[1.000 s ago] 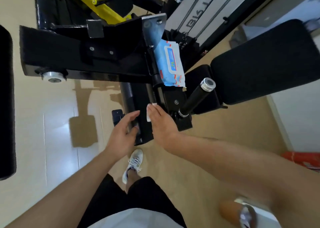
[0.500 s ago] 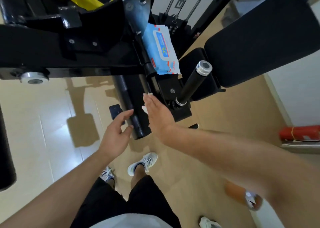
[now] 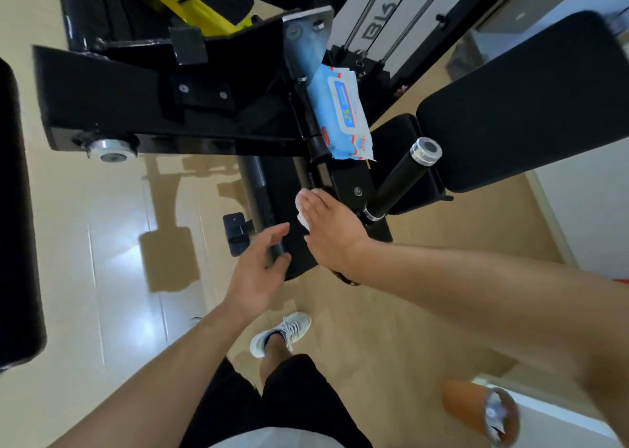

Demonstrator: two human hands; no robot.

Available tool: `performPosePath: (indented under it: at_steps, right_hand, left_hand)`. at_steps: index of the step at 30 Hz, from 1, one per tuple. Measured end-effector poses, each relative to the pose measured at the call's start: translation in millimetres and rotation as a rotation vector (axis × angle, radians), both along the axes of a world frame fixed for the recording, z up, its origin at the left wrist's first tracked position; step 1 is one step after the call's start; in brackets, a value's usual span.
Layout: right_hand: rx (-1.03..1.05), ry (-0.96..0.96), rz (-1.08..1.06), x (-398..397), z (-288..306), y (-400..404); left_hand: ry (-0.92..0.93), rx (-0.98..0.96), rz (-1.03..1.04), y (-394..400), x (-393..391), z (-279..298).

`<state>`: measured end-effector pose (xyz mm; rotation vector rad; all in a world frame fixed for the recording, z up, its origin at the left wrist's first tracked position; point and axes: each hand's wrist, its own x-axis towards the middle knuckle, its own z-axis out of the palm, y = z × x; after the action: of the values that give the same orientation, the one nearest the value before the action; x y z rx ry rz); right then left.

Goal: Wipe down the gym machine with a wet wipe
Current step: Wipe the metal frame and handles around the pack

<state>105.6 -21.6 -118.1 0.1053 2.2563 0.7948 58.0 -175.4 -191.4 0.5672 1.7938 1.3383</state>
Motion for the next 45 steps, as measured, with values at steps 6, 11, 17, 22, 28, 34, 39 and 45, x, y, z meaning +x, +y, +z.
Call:
performPosePath:
  at_steps: [6,11,17,22,28,34,39,45]
  right_hand:
    - [-0.017,0.009,-0.141,-33,-10,6]
    - [-0.023,-0.224,0.02,41,6,-25]
    - [0.112,0.013,0.01,-47,-21,16]
    - [0.078,-0.034,0.024,-33,-26,15]
    - [-0.095,-0.266,0.198,45,-4,-12]
    - [-0.63,-0.108,-0.419,37,68,-31]
    - [-0.969,0.292,-0.556,-8,157,-23]
    - [-1.139,0.647,-0.57,-70,222,34]
  left_hand:
    - [-0.018,0.033,0.073,-13,-2,-13]
    - [-0.013,0.021,0.097,-25,-4,-16]
    - [-0.009,0.012,0.099,-27,5,-14]
    - [0.035,-0.008,0.096,-33,3,-18]
    - [0.042,0.05,0.093,-33,-6,17]
    - [0.011,0.159,0.196,-33,-29,64]
    - [0.19,0.306,0.304,-15,-58,120]
    - [0.363,0.428,0.325,13,-107,164]
